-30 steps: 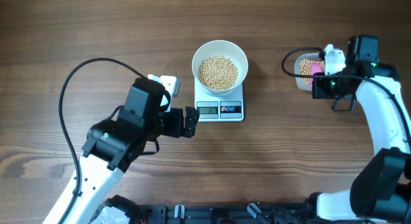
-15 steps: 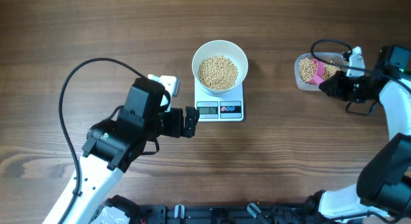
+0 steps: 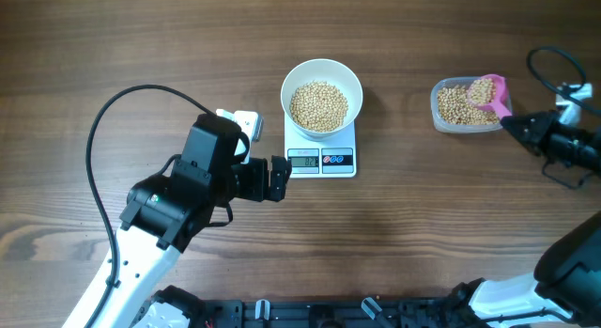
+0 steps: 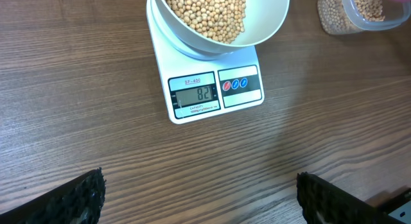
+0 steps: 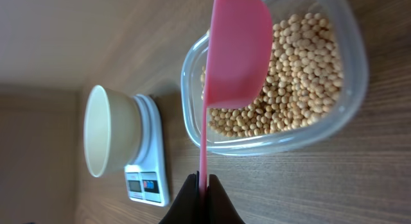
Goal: Scoop item into bowl and weigh 150g on scale
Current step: 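Scoop soybeans from the tub and lift the scoop, then carry the filled scoop left over the bowl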
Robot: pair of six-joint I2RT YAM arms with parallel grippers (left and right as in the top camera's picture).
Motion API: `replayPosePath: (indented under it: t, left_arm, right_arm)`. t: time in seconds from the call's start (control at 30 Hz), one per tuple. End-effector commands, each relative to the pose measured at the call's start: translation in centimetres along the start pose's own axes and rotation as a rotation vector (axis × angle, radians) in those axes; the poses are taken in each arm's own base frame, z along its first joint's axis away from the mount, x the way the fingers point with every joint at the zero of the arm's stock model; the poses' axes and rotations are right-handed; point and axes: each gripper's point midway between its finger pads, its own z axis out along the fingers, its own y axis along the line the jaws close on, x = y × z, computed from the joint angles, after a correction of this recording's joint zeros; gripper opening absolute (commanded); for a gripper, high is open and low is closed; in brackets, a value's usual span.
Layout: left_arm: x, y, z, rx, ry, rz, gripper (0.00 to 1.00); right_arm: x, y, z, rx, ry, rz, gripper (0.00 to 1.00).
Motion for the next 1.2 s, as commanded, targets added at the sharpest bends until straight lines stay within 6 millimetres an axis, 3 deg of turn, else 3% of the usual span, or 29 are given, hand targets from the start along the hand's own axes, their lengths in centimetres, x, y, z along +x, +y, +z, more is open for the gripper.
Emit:
replayPosePath:
  t: [0.0,0.13,0.3,0.4,0.57,0.63,0.77,1.0,1.17]
  left_arm:
    - [0.2,0.2,0.2,-0.013,0.004,-0.003,1.00]
    - [0.2,0.2,0.2,-0.013,0.004,-0.003,1.00]
    - [0.2,0.2,0.2,-0.013,0.004,-0.003,1.00]
    - [0.2,0.2,0.2,-0.013,0.004,-0.003,1.00]
    - [0.2,0.2,0.2,-0.013,0.004,-0.003,1.00]
    - [0.2,0.2,0.2,-0.013,0.004,-0.003,1.00]
    - [0.2,0.2,0.2,-0.013,0.004,-0.003,1.00]
    - [0.2,0.2,0.2,-0.013,0.004,-0.003,1.00]
    - [0.2,0.2,0.2,-0.013,0.004,-0.003,1.00]
  right_arm:
    - [-0.2,-0.1,-1.2,-0.073,-0.043,0.036,0.04]
    - [-0.2,0.7,-2.7,-0.169,-0.077,0.127,0.04]
    - [0.1,2.9,-3.2,-0.292,-0.076,0.194,0.04]
    - [0.1,3.0,-3.2,-0.299,-0.075,0.193,0.04]
    - [-0.1,4.8,-3.5,-0.396,-0.081,0.221,0.04]
    - [0.1,6.6,-3.5,-0.475,-0.066,0.248,0.04]
    - [1.3,9.5,-1.1,-0.528,0.040,0.239,0.04]
    - [5.4,15.4,3.9,-0.579,0.279,0.143,0.05]
    - [7.8,19.2,8.1,-0.499,0.409,0.039,0.04]
